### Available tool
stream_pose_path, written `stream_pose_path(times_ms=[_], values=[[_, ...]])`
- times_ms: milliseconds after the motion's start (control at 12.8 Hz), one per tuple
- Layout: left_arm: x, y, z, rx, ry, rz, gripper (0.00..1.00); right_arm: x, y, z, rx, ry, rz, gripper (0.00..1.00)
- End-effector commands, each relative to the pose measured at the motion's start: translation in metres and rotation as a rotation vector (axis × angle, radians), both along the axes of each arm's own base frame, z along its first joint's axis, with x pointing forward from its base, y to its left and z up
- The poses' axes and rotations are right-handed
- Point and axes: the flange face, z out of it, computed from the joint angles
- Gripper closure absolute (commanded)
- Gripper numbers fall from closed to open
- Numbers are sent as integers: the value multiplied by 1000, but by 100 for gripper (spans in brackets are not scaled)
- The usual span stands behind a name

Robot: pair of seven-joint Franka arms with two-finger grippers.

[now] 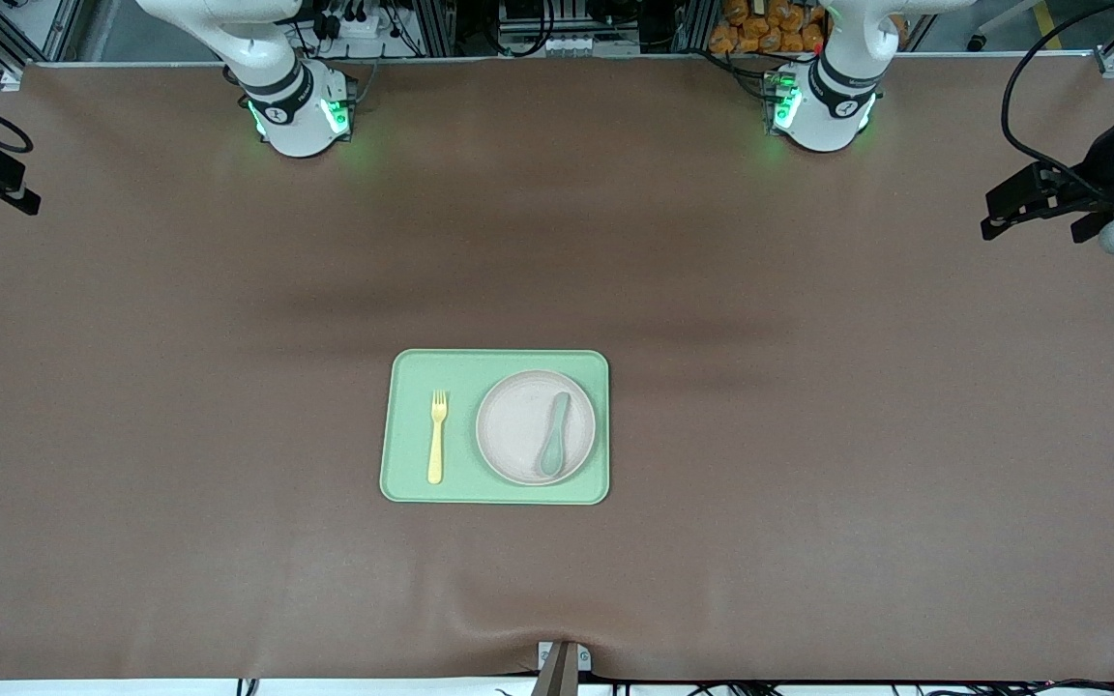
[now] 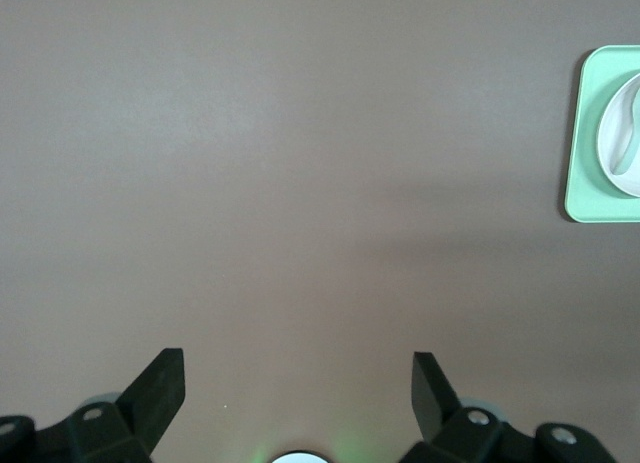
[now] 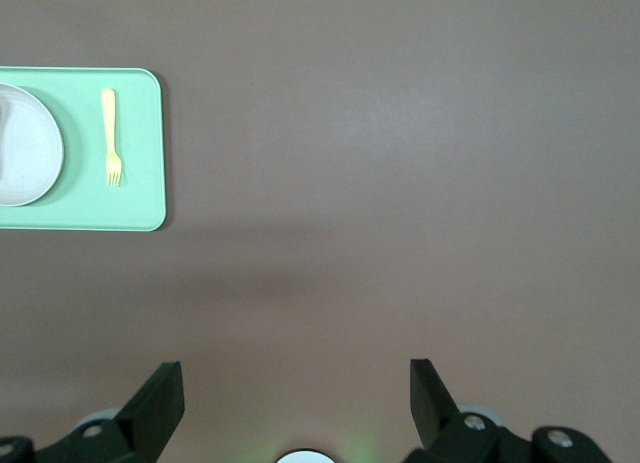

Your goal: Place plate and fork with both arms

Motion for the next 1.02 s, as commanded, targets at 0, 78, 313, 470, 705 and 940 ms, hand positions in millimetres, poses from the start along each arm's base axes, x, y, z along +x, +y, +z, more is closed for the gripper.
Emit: stream_pose_path(times_ms=[0, 78, 313, 470, 705, 940], values=[[-18, 0, 0, 23, -17, 16, 0, -9, 1, 3, -11, 3, 17, 0], [-19, 0, -1, 24, -17, 22, 0, -9, 3, 4, -27, 3, 22, 0], [-14, -6, -1, 24, -29, 21, 0, -8, 5, 3, -29, 1, 17, 0], [-6, -3, 2, 22, -41, 22, 0, -6, 8, 4, -25, -10, 22, 0], [-6, -3, 4, 22, -46, 18, 0, -6, 15, 4, -24, -13, 36, 0], [-6, -4, 3, 22, -40, 8, 0, -7, 15, 4, -24, -10, 36, 0]])
